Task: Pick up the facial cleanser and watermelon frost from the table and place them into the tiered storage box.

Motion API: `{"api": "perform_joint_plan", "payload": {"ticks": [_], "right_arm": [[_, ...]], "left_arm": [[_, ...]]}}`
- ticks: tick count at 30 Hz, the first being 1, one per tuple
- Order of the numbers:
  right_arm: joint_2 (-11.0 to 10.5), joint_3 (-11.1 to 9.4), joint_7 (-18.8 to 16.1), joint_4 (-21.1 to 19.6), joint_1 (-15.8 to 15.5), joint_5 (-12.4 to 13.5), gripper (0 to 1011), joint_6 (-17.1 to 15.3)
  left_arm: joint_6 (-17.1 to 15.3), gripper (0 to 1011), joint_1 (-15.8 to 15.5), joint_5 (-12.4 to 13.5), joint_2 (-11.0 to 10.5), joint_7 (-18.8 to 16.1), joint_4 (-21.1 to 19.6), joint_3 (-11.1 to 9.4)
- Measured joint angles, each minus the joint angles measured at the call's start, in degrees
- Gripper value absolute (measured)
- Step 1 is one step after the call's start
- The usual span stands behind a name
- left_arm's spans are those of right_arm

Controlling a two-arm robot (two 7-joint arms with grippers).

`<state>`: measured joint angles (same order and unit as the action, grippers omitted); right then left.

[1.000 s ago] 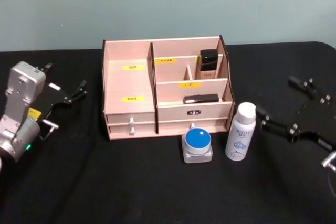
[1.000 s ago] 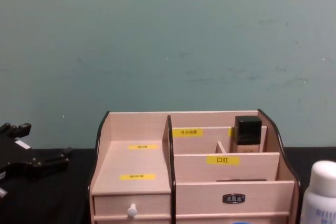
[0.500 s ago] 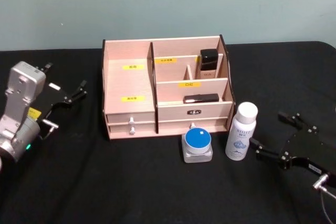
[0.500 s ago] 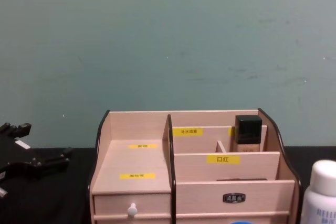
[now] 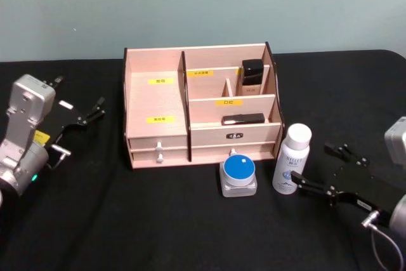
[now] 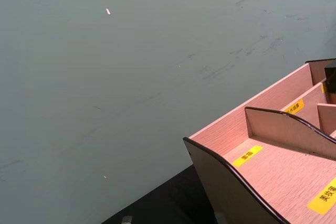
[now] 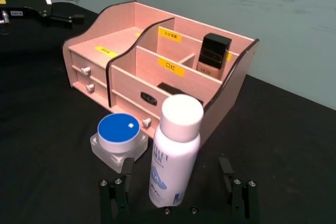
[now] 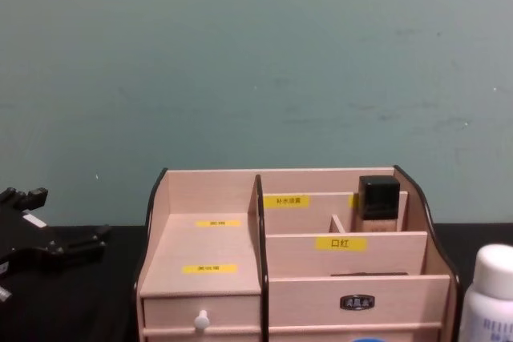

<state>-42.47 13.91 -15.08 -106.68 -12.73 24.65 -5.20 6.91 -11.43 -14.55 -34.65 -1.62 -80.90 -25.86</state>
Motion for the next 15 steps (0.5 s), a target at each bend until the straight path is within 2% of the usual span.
{"api": "perform_joint_plan", "payload": {"ticks": [15], "right_arm": [[5.9,2.8,-3.2,6.2,6.2,-3.4,1002,1.3]], "left_arm": [[0.0,1010,0.0,0.0,0.0,0.0,0.0,0.0]]}}
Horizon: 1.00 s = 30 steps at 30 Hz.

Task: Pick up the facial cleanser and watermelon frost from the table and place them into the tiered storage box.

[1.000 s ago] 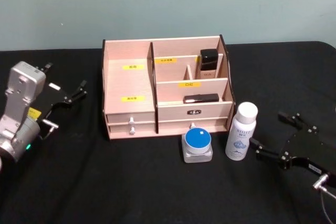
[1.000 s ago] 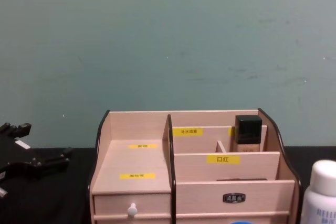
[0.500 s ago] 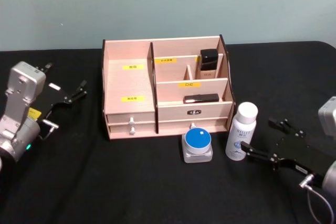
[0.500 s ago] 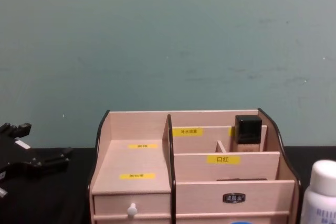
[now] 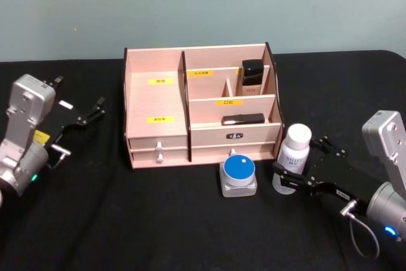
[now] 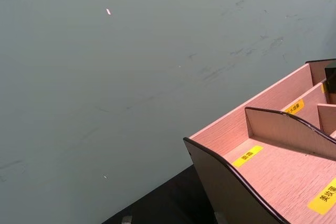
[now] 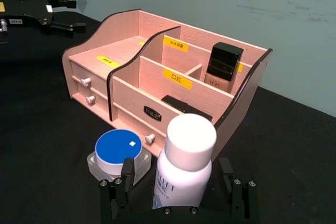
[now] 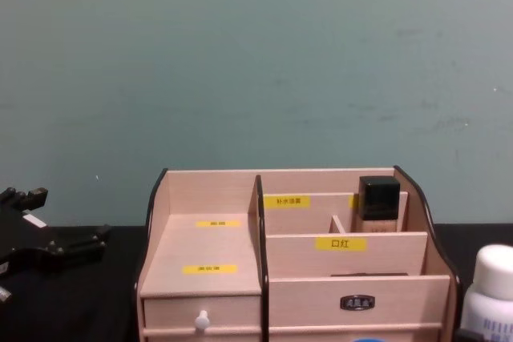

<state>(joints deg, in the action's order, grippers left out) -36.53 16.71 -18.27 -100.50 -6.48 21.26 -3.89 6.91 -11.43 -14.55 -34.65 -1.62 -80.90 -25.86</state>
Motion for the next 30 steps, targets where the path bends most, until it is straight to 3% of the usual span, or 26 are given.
{"api": "perform_joint_plan", "payload": {"ticks": [15,25,30], "right_arm": [[3.6,-0.2,-3.1,3.5,2.6,-1.2,1002,0.9],[3.5,-0.2,-3.0,3.5,2.5,-1.2,1002,0.8],[3.4,-0.2,-3.0,3.4,2.5,-1.2,925,0.8]], "left_arm": [[0.0,1010,0.0,0.0,0.0,0.0,0.0,0.0],[0.0,1010,0.0,0.0,0.0,0.0,0.0,0.0],[0.0,1010,0.0,0.0,0.0,0.0,0.0,0.0]]}}
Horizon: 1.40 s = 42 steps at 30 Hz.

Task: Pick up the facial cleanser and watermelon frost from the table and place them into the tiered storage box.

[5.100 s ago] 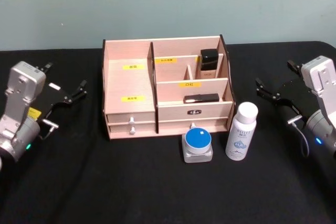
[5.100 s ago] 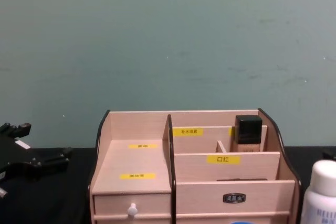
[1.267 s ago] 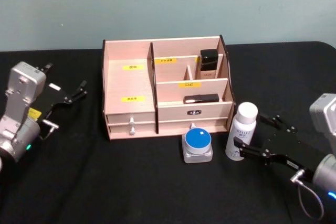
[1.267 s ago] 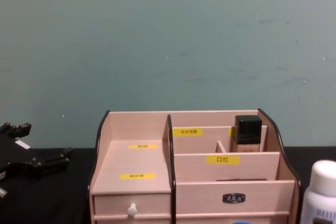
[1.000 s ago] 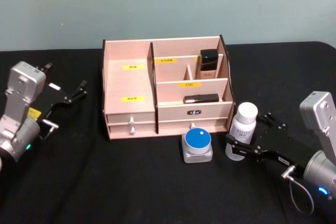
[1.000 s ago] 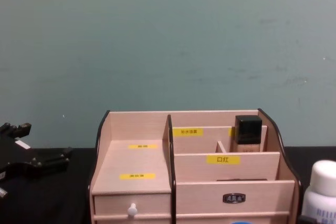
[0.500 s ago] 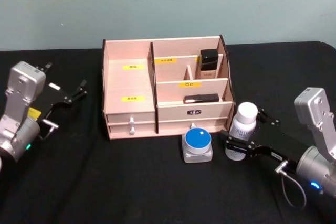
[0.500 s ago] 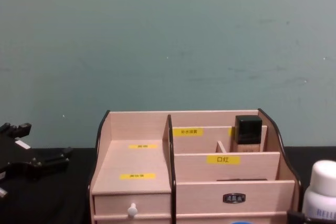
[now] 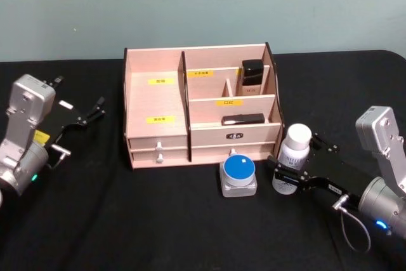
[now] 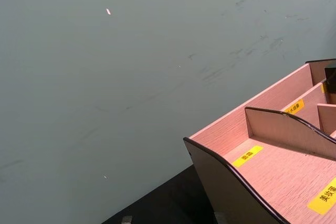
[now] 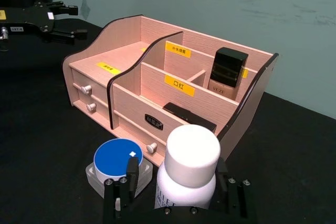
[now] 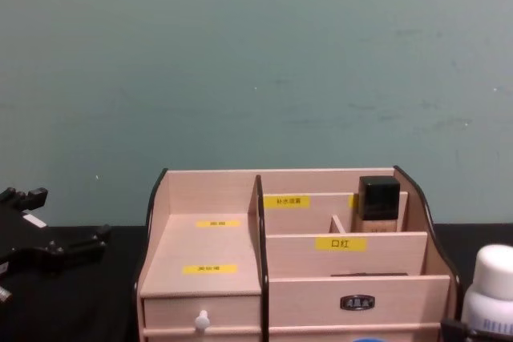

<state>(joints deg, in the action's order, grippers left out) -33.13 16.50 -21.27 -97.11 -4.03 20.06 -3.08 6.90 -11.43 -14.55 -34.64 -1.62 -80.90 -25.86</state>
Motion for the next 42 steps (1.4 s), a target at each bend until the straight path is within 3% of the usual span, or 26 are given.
{"api": "perform_joint_plan", "payload": {"ticks": [12,35,42], "right_arm": [[-0.1,0.0,0.1,-0.1,-0.1,0.0,602,0.0],[-0.1,0.0,0.2,-0.1,-0.1,0.1,602,0.0],[0.8,-1.3,-0.2,-0.7,0.0,0.2,602,0.0]], "left_arm": [[0.0,1010,0.0,0.0,0.0,0.0,0.0,0.0],[0.0,1010,0.0,0.0,0.0,0.0,0.0,0.0],[0.0,1010,0.0,0.0,0.0,0.0,0.0,0.0]]}}
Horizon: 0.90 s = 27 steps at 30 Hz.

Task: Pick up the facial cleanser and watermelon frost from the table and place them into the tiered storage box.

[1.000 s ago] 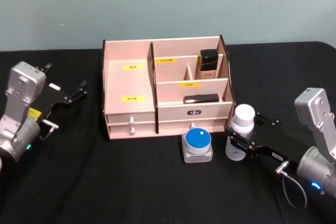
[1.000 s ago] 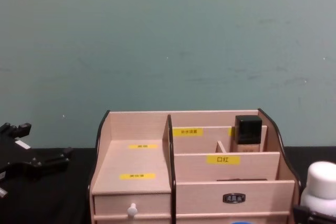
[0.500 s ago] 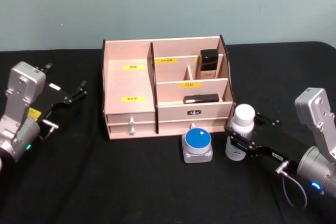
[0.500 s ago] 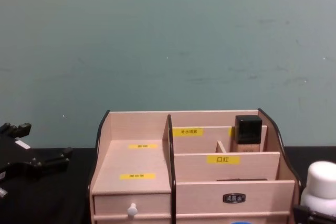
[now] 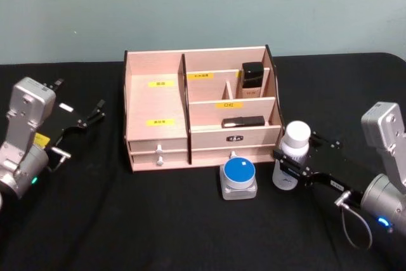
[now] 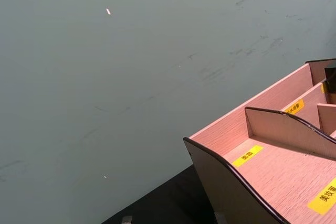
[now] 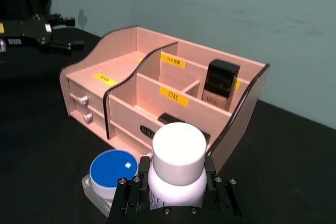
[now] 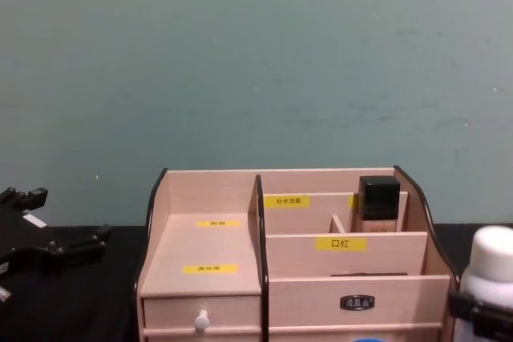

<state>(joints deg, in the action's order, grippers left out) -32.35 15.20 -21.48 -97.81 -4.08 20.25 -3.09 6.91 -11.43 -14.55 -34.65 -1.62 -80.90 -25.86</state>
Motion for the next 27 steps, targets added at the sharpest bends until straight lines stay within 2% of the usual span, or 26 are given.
{"api": "perform_joint_plan", "payload": {"ticks": [12,17,23,27], "right_arm": [[-0.3,-1.8,-0.8,-5.0,0.0,0.8,602,-1.8],[-0.4,-2.4,-1.1,-7.7,0.8,2.0,601,-2.5],[0.0,-1.6,-1.6,-9.4,3.6,2.4,601,-3.2],[0.9,-0.2,-1.6,-9.0,6.6,2.1,602,-3.6]], "left_arm": [[0.0,1010,0.0,0.0,0.0,0.0,0.0,0.0],[0.0,1010,0.0,0.0,0.0,0.0,0.0,0.0],[0.0,1010,0.0,0.0,0.0,0.0,0.0,0.0],[0.0,1010,0.0,0.0,0.0,0.0,0.0,0.0]]}}
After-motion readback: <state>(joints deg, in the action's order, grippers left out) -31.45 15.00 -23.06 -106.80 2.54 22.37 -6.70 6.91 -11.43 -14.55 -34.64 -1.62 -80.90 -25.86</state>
